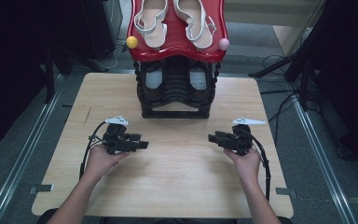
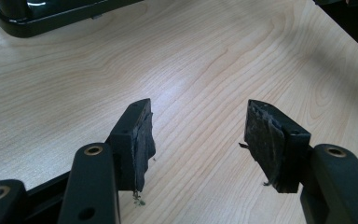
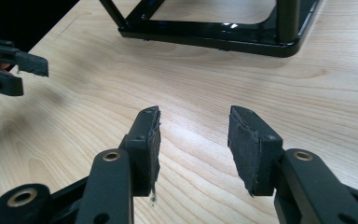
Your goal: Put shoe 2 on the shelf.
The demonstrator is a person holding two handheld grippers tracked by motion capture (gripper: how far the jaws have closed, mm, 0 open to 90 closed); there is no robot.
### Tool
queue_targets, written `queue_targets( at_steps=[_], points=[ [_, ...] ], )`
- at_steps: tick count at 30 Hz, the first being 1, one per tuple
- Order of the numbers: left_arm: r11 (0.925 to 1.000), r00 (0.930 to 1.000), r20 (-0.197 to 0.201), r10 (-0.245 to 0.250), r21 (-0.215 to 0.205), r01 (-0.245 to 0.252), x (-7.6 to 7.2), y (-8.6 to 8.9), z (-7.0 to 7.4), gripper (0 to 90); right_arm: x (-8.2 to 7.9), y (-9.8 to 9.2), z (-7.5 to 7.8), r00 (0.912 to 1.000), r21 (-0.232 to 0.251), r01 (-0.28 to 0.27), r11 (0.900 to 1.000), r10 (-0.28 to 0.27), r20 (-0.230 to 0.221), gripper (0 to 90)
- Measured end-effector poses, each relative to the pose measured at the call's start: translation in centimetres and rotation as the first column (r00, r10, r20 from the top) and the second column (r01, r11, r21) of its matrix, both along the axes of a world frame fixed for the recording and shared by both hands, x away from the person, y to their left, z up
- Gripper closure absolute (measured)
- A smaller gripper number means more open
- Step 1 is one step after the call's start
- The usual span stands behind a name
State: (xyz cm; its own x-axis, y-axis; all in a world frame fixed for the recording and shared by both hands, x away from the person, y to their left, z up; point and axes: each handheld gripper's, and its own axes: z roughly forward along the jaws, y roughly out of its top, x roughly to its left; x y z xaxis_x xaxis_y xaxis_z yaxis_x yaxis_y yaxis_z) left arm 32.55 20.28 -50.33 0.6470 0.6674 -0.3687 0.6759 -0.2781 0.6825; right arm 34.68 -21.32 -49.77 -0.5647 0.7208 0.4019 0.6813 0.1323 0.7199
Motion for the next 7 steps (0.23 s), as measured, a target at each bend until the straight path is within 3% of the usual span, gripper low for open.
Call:
queue_targets(
  at_steps=[7],
  points=[
    [0.9996, 0.9998, -0.018, 0.012, 0.026, -0.012, 0.25, -0.51, -0.53, 37.2, -0.03, 0.54, -0.49, 0.9996, -0.041, -0.027, 0.999, 0.027, 0.000, 52.1]
  ],
)
